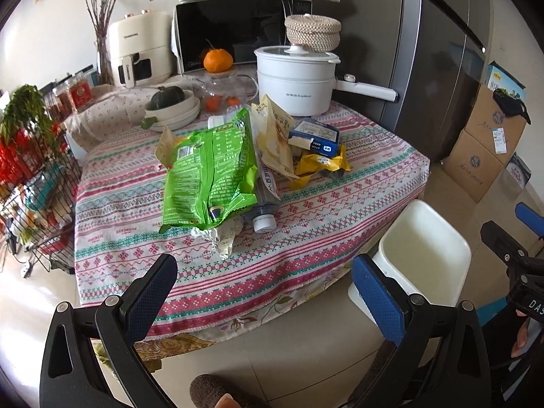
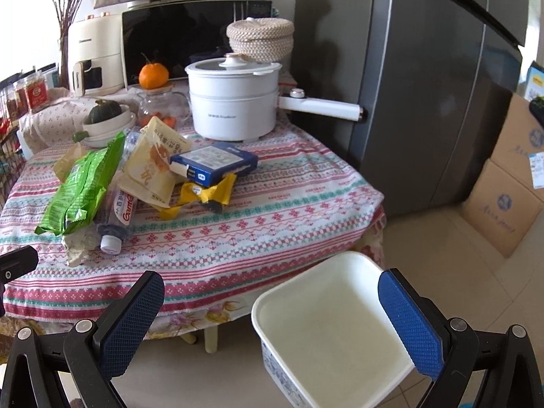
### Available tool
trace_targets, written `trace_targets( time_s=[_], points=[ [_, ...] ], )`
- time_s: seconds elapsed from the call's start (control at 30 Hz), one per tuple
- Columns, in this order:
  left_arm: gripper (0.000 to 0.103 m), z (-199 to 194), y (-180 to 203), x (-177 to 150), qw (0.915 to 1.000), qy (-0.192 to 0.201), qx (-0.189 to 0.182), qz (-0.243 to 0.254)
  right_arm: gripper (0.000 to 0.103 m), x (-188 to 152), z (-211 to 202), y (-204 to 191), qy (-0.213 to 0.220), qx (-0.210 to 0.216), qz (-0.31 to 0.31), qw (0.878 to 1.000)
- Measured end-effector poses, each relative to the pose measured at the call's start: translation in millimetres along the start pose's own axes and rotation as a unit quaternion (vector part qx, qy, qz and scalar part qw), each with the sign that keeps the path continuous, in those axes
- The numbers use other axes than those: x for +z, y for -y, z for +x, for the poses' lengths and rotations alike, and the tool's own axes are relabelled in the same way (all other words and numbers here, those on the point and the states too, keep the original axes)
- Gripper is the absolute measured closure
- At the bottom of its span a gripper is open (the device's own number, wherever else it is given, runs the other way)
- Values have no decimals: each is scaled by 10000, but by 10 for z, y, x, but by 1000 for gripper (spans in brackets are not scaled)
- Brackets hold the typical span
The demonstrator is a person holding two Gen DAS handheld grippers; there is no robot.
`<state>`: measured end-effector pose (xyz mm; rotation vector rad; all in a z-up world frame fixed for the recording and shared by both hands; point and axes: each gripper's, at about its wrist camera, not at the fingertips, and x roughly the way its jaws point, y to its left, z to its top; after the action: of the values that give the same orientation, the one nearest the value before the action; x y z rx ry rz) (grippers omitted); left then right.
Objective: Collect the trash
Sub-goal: 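Grasp the green snack bag with the left gripper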
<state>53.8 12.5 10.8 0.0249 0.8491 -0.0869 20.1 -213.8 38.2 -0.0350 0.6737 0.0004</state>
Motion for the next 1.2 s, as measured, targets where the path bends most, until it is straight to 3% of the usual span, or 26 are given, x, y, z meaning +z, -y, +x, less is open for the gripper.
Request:
trace_targets(
  time_s=[0.1, 0.23, 0.57, 0.77, 0.9, 1.0, 1.2],
  points=[
    [0, 227, -171, 180, 9994, -281, -96, -190, 0, 112, 185, 13, -219, 339, -63, 9992],
    [1, 529, -335, 423, 9992, -277, 108, -260, 0, 267, 503, 58, -641, 958, 100, 9933],
    [18, 1401, -428, 843, 9978, -597, 257, -88, 0, 494, 1239, -13, -1165, 1235, 142, 9854],
    [53, 1679, -455, 898, 9969, -740, 233, -153, 0, 598, 1419, -6, -1144, 1467, 244, 9822],
    [94, 1683, -448, 937, 9973, -671, 293, -32, 0, 646, 1503, 39, -1161, 1547, 514, 9798],
    [102, 1655, -520, 935, 9977, -618, 223, -161, 0, 670, 1553, 50, -1227, 1458, 605, 9798],
    [103, 1361, -683, 979, 9992, -192, 88, -337, 0, 748, 1573, -21, -1308, 1330, 539, 9810]
  ],
)
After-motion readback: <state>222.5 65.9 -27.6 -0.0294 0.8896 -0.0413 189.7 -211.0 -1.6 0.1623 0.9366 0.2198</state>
